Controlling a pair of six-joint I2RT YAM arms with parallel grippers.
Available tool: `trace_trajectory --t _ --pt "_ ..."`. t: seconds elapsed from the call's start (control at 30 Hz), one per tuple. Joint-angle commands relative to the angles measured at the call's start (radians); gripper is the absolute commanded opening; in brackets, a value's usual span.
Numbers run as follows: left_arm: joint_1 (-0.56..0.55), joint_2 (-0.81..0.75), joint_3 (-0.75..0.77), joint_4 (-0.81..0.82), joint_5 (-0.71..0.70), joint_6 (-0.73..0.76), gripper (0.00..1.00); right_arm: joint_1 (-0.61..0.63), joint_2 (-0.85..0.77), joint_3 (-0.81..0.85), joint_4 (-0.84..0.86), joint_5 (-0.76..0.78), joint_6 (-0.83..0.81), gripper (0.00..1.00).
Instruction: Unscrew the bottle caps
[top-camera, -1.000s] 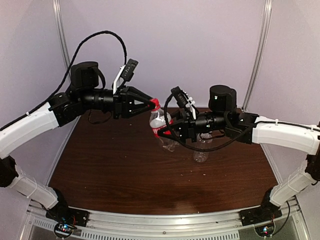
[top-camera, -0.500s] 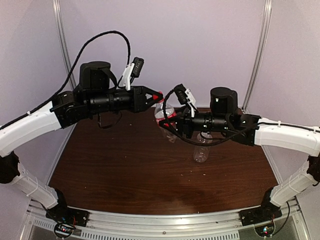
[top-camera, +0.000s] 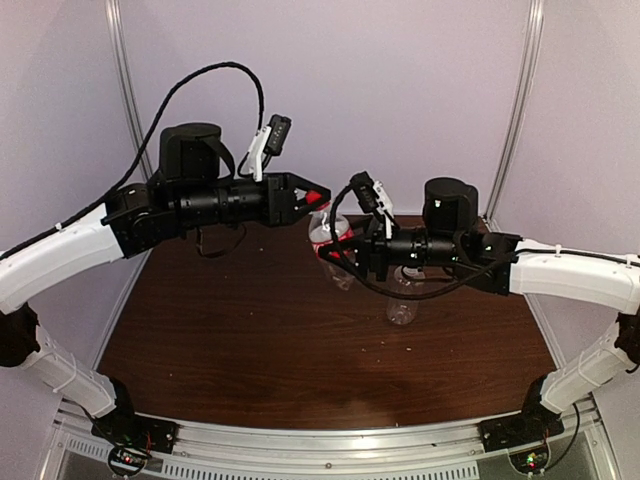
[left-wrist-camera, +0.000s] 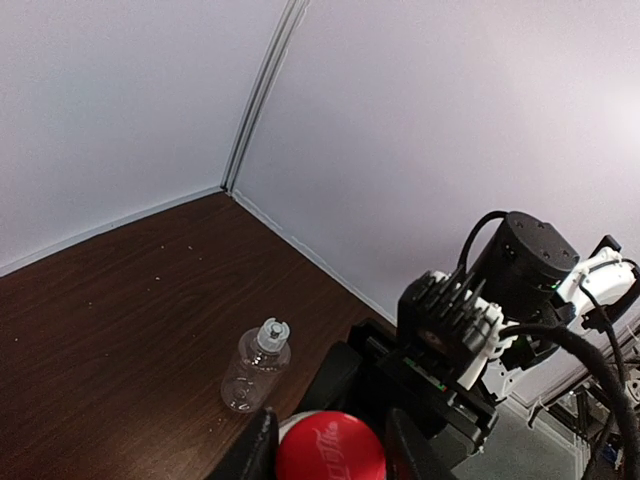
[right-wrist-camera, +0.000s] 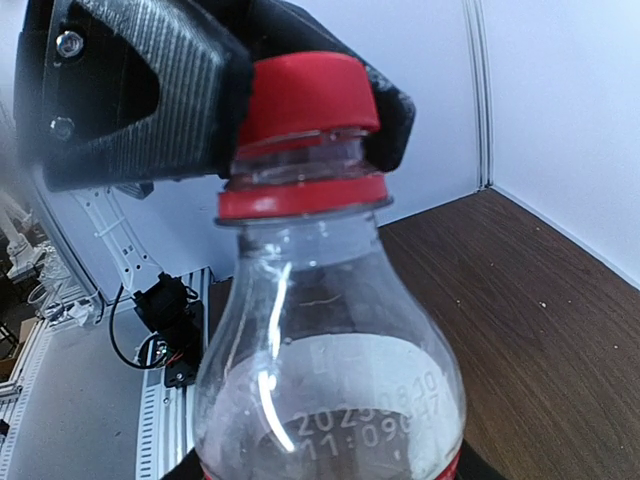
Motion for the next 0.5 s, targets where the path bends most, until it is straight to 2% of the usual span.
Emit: trace_trajectory --t 0.0,0.2,0.47 --pt "-0.01 -0.011 -0.014 0.086 0.07 0.003 0.39 0.003 -0.017 -0.011 0.047 -0.081 -0.003 0.22" --pt "-0.011 -0.025 -0.022 0.087 0.069 0.011 0.48 0.004 -0.021 -0.016 0.057 -0.113 -0.001 0.22" --pt "-0.005 -0.067 -0.017 0.053 0.081 0.088 0.66 -0.002 -0.033 -0.027 0.073 -0.171 0.009 0.22"
